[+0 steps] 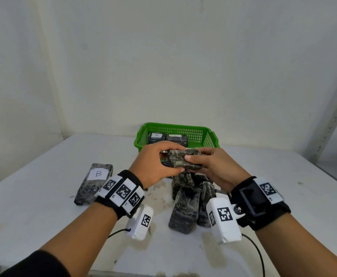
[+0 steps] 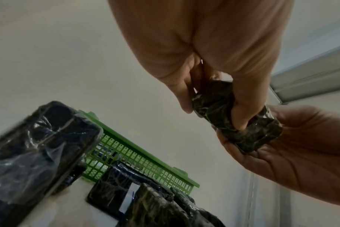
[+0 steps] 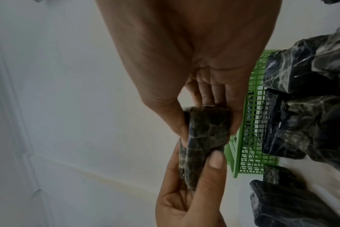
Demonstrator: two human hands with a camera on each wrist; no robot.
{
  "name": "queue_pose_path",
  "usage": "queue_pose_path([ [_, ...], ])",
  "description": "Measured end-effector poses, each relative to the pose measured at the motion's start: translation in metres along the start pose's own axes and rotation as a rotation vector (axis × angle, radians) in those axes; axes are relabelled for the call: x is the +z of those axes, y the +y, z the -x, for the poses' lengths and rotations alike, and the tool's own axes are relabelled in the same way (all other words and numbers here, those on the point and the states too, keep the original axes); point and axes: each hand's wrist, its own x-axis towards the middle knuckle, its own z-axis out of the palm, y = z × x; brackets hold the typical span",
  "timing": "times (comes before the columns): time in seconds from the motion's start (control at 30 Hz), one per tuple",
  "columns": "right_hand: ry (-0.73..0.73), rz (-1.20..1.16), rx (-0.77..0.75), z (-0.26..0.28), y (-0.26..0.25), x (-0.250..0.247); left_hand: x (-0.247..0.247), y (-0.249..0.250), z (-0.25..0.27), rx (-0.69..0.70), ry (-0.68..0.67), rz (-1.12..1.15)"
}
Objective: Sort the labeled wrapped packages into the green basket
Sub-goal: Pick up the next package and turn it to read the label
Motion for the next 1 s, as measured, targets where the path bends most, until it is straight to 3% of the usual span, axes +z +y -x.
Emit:
queue_pose_path([
  [0.3, -0.009, 0.044, 0.019, 0.005, -0.007, -0.004, 0.0, -0.001, 0.002, -0.042, -0.006, 0.082],
  [0.43, 0.076, 0.168, -0.043, 0.003, -0.009, -0.002, 0.005, 0.003, 0.001, -0.032, -0.066, -0.112],
  [0.73, -0.076, 0.542, -0.104, 0.007, -0.025, -0.014, -0.002, 0.004, 0.0, -0.136, -0.176, 0.022],
  [0.9, 0.007, 0.41, -0.124, 0.008, -0.022, -0.008, 0.004, 0.004, 0.001, -0.139, -0.072, 0.072],
  [1.0, -0.028, 0.221, 0.007, 0.011, -0.02, -0.002, 0.007, 0.003, 0.001, -0.128, -0.005, 0.142],
])
